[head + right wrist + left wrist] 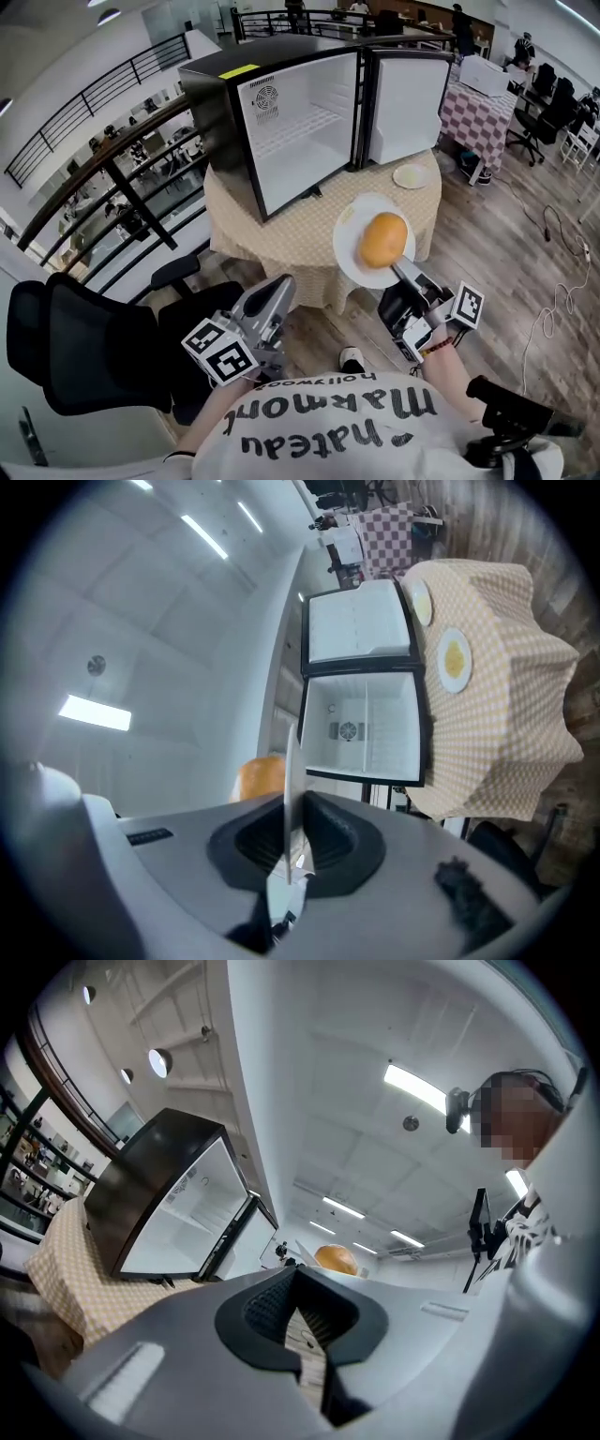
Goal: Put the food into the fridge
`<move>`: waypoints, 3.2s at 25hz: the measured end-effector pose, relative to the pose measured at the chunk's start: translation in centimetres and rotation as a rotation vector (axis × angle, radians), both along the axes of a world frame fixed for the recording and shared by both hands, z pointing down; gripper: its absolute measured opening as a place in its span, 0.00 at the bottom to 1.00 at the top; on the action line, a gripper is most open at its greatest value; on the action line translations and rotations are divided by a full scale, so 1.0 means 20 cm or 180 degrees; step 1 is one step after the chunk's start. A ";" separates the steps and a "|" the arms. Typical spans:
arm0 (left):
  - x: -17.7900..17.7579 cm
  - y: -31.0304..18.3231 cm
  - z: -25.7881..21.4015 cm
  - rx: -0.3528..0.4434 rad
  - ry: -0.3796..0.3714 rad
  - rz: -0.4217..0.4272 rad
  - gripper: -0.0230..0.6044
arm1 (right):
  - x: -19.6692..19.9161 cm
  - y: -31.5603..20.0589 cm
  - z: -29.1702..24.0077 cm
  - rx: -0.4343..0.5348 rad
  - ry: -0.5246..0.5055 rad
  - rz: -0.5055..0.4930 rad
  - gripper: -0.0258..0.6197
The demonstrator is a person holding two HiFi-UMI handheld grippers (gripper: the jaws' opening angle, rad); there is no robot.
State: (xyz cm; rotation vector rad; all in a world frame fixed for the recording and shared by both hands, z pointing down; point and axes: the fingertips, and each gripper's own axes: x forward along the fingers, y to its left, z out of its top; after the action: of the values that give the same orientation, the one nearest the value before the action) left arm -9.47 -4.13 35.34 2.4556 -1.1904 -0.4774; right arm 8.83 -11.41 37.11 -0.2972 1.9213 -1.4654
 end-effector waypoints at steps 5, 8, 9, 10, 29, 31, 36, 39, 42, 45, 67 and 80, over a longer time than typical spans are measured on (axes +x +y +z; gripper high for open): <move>0.05 -0.25 -0.02 0.0035 0.0018 -0.0102 0.04 | 0.00 -0.24 -0.04 0.0087 0.0032 -0.0186 0.09; 0.11 -0.44 -0.04 0.0050 -0.0009 -0.0112 0.04 | 0.01 -0.42 -0.07 0.0112 0.0059 -0.0288 0.09; 0.13 -0.50 -0.04 0.0044 -0.0002 -0.0119 0.04 | 0.02 -0.48 -0.08 0.0115 0.0074 -0.0327 0.09; 0.14 -0.56 -0.03 0.0033 0.0014 -0.0128 0.04 | 0.02 -0.54 -0.08 0.0116 0.0094 -0.0369 0.09; 0.10 -1.06 0.12 -0.0206 -0.0279 -0.0541 0.04 | -0.18 -1.24 0.04 -0.0064 0.0213 -0.0768 0.09; 0.08 -1.12 0.09 -0.0140 -0.0390 -0.0540 0.04 | -0.19 -1.32 0.06 -0.0155 0.0178 -0.0735 0.09; 0.05 -1.32 0.03 -0.0034 -0.0342 -0.0425 0.04 | -0.30 -1.49 0.09 -0.0263 0.0202 -0.0669 0.09; 0.07 -1.46 0.05 0.0011 -0.0261 -0.0325 0.04 | -0.35 -1.61 0.11 -0.0326 0.0190 -0.0627 0.09; 0.08 -1.55 0.09 -0.0020 -0.0222 -0.0210 0.04 | -0.41 -1.68 0.15 -0.0413 0.0167 -0.0586 0.09; 0.08 -1.62 0.13 -0.0083 -0.0276 -0.0119 0.04 | -0.46 -1.75 0.18 -0.0531 0.0133 -0.0561 0.09; -0.06 -1.94 0.21 -0.0219 -0.0114 0.0092 0.04 | -0.69 -2.20 0.26 -0.1075 0.0859 0.0217 0.09; -0.09 -1.97 0.18 -0.0171 0.0018 0.0213 0.04 | -0.80 -2.26 0.25 -0.1473 0.1242 0.0295 0.09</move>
State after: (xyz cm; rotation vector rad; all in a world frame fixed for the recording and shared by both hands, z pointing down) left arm -11.26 -43.50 39.02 2.4382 -1.1006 -0.4277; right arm -7.11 -56.70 42.13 -0.9297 1.7970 -1.8836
